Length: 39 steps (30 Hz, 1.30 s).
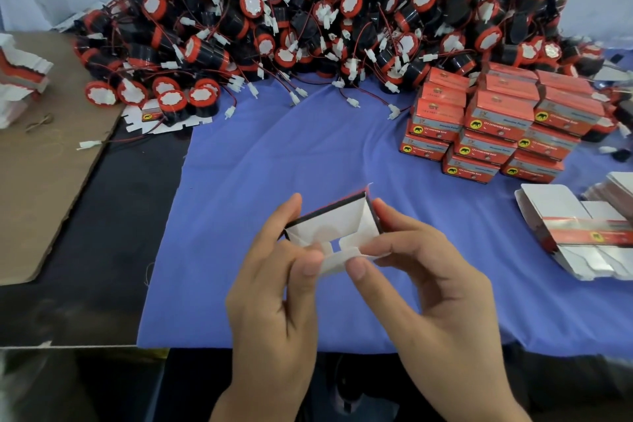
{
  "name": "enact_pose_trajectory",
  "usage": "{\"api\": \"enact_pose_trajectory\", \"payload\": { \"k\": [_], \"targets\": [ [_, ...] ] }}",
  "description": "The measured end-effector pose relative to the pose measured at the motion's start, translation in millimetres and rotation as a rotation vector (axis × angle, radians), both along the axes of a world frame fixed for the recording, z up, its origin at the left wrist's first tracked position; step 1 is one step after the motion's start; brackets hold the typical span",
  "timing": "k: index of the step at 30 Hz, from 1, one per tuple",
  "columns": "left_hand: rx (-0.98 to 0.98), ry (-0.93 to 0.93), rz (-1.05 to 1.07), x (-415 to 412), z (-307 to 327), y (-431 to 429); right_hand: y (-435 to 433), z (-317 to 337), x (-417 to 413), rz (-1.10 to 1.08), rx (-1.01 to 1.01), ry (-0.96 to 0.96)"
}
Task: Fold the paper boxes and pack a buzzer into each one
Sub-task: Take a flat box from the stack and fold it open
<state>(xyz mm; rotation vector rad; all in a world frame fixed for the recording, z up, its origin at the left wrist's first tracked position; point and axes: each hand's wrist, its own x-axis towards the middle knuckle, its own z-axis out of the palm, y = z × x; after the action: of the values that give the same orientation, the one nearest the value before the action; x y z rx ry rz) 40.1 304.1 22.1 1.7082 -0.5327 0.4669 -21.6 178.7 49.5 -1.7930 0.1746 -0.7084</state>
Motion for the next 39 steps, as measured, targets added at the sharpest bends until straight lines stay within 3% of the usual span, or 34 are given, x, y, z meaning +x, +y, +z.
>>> {"api": "enact_pose_trajectory", "payload": {
  "k": [10, 15, 18, 23, 27, 39],
  "targets": [
    [0.049, 0.005, -0.048, 10.9, 1.2, 0.6, 12.8, -0.9, 2.0, -0.097, 0.095, 0.013],
    [-0.354, 0.169, -0.111, 5.9, 4.0, -8.1, 21.2, -1.1, 4.6, -0.127, 0.138, -0.048],
    [-0.367, 0.165, -0.121, 4.6, 9.7, -12.5, 26.2, -3.0, 6.0, -0.132, 0.182, -0.022],
    [-0.436, 0.313, -0.35, 2.5, 15.1, -9.2, 23.9, 1.0, 7.7, -0.104, 0.362, -0.023],
    [-0.517, 0.31, -0.319, -0.1, 19.1, -11.5, 27.0, 2.2, 10.4, -0.038, 0.443, -0.014],
    [-0.4, 0.283, -0.252, -2.5, 15.0, -14.6, 27.5, -7.9, 12.7, -0.102, 0.465, -0.04]
  ]
}}
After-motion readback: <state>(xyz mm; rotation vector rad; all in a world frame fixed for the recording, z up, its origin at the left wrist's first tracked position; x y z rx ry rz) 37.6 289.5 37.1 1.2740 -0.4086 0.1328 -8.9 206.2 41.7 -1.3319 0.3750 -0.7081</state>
